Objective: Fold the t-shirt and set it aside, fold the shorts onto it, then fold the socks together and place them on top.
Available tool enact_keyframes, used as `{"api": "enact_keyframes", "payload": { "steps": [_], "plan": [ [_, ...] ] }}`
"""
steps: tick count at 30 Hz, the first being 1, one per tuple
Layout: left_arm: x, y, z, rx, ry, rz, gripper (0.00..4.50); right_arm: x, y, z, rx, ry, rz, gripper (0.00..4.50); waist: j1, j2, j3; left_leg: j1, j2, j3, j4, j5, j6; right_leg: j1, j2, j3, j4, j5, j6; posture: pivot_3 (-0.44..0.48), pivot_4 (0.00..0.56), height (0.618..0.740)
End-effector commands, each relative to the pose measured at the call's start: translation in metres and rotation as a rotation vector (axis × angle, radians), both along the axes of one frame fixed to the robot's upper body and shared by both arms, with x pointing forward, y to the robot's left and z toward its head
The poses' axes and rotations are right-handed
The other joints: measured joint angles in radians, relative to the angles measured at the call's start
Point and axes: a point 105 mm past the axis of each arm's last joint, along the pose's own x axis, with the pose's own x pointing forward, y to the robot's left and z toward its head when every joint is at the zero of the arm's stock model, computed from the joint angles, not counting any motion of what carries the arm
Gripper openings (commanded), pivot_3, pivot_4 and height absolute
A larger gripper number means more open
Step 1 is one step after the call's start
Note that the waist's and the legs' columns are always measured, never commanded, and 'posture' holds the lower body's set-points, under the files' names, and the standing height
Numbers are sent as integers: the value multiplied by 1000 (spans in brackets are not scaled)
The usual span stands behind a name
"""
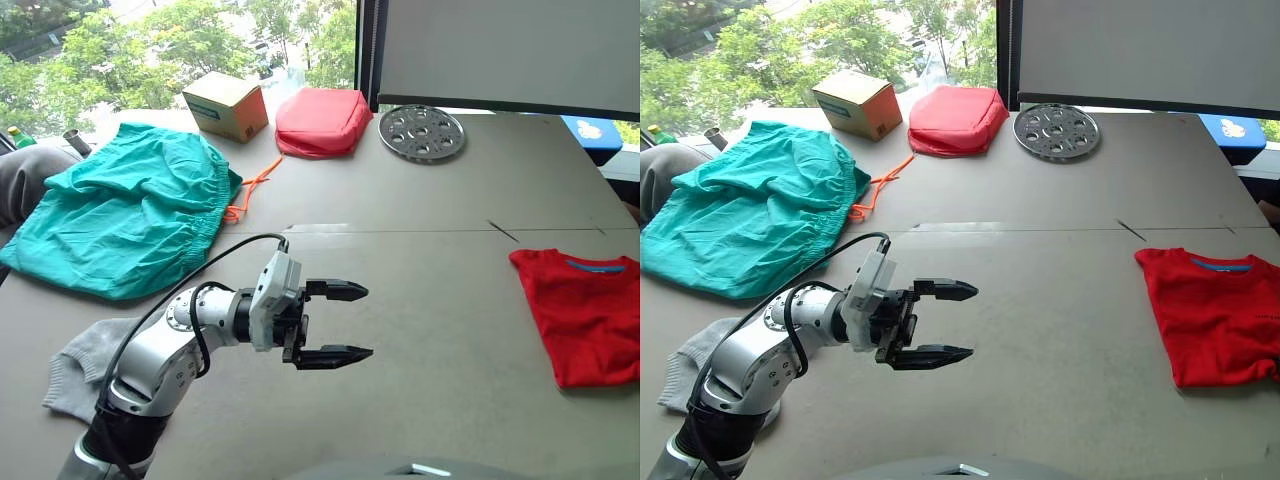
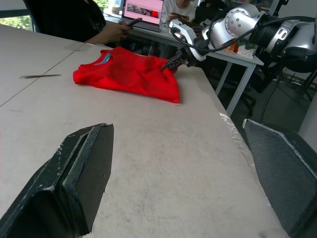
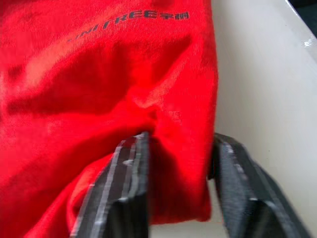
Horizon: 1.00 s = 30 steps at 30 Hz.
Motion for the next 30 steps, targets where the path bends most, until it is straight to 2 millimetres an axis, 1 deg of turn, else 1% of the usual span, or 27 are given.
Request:
{"api": "enact_keyframes", "payload": {
  "steps": [1, 2, 4, 7, 10, 11, 12, 13, 15, 16, 18, 20, 21, 22, 23, 25, 26, 27, 29, 30],
  "plan": [
    [1, 1, 2, -17, -17, 5, 4500, -17, 8, 25, -16, -130, 60, 3925, 1, 0, -1, 0, 0, -1, 0, 0, 0, 1, 1, 1, 0, 0, 0, 0, 150, 739],
    [2, 2, 1, -21, -11, 15, 4500, -27, 15, 26, -11, -141, 87, 4418, 3, 2, 0, 1, 1, -3, 0, 0, 0, 1, 1, 1, 1, 0, 0, 0, 150, 739],
    [6, 3, -1, -28, 1, 36, 4500, -52, 26, 28, -6, -155, 118, 4418, 0, 4, 0, 1, 1, -8, 0, 0, 0, 1, 1, 1, 1, -1, 2, 0, 150, 739],
    [12, 5, -2, -45, 24, 73, 4500, -82, 29, 30, -28, -190, 97, 4418, -3, 7, 1, 1, 2, -9, 0, -1, -2, 2, 1, 2, 1, -2, 3, 0, 150, 739],
    [21, 10, -3, -62, 37, 128, 4500, -96, 38, 36, -42, -237, 104, 4418, -12, 8, 2, 1, 3, -8, 0, -3, -5, 1, -1, 2, 1, -2, 3, 0, 150, 739],
    [26, 13, -4, -72, 44, 157, 4500, -96, 46, 40, -30, -271, 128, 4418, -16, 8, 2, 1, 3, -8, 0, -3, -5, 1, -1, 2, 1, -2, 3, 0, 150, 739],
    [30, 16, -4, -77, 43, 189, 4500, -91, 64, 47, 1, -321, 193, 4418, -20, 8, 2, 1, 3, -8, 0, -3, -6, 1, -4, 2, 1, -2, 3, 0, 150, 739],
    [36, 19, -5, -81, 41, 230, 4500, -81, 88, 55, 39, -369, 290, 4418, -24, 9, 2, 1, 4, -8, 0, -3, -6, 0, -6, 2, 1, -2, 3, 0, 150, 739],
    [48, 27, -5, -105, 36, 349, 4500, -52, 149, 77, 80, -480, 547, 4418, -34, 12, 3, 1, 5, -8, -2, -3, -6, 0, -7, 2, 1, -2, 3, 0, 150, 739],
    [55, 32, -5, -118, 24, 415, 4500, -36, 179, 87, 90, -538, 669, 4418, -42, 10, 3, 1, 5, -8, -3, -3, -6, 0, -8, 3, 1, -2, 3, 0, 150, 739],
    [63, 40, -4, -143, 28, 517, 4500, -12, 221, 100, 109, -629, 828, 4418, -50, 6, 3, 2, 8, -8, -3, -3, -6, 0, -8, 0, 0, -2, 3, 0, 150, 739],
    [72, 52, 1, -166, 7, 660, 4500, 10, 255, 103, 155, -661, 976, 4418, -49, 1, 3, 4, 6, -8, -2, -3, -6, -2, -6, -5, 0, -2, 3, 0, 150, 739],
    [75, 58, 3, -175, -3, 722, 4500, 18, 267, 102, 172, -656, 1033, 4418, -42, -1, 4, 4, 3, -8, -2, -3, -5, -2, -5, -6, 3, -2, 3, 0, 150, 739],
    [77, 67, 5, -178, -17, 799, 4500, 29, 277, 99, 161, -653, 1093, 4418, -39, -1, 4, 5, 0, -10, -2, -1, -2, -1, -5, -4, 4, -2, 3, 0, 150, 739],
    [78, 74, 7, -174, -31, 860, 4500, 38, 285, 99, 141, -660, 1135, 4418, -28, -2, 5, 4, -1, -10, -2, 0, -1, -1, -5, -4, 4, -1, 2, 0, 150, 739],
    [76, 91, 8, -134, -61, 980, 4500, 52, 302, 101, 152, -681, 1230, 4418, -26, -5, 5, 5, -1, -10, -1, 0, -1, -1, -4, -3, 5, 3, -4, 0, 150, 739],
    [74, 109, 4, -65, -86, 1090, 4500, 58, 311, 100, 134, -682, 1321, 4418, -23, -5, 6, 4, -1, -10, -1, 0, -1, 0, -3, -3, 4, 3, -4, 0, 150, 739],
    [70, 124, 2, -4, -96, 1161, 4500, 63, 318, 99, 118, -682, 1391, 4418, -25, -5, 6, 4, -1, -11, 0, 0, -1, 0, -3, -3, 4, 3, -5, 0, 150, 739],
    [66, 141, 0, 73, -125, 1237, 4500, 70, 326, 97, 95, -678, 1475, 4418, -23, -6, 6, 5, -2, -11, 0, 0, -1, 1, -2, -3, 5, 3, -4, 0, 150, 739],
    [62, 152, -3, 140, -149, 1270, 4500, 71, 330, 95, 84, -675, 1532, 4418, -20, -6, 7, 5, -2, -11, 0, 0, -1, 2, -2, -3, 5, 3, -4, 0, 150, 739]
  ]
}}
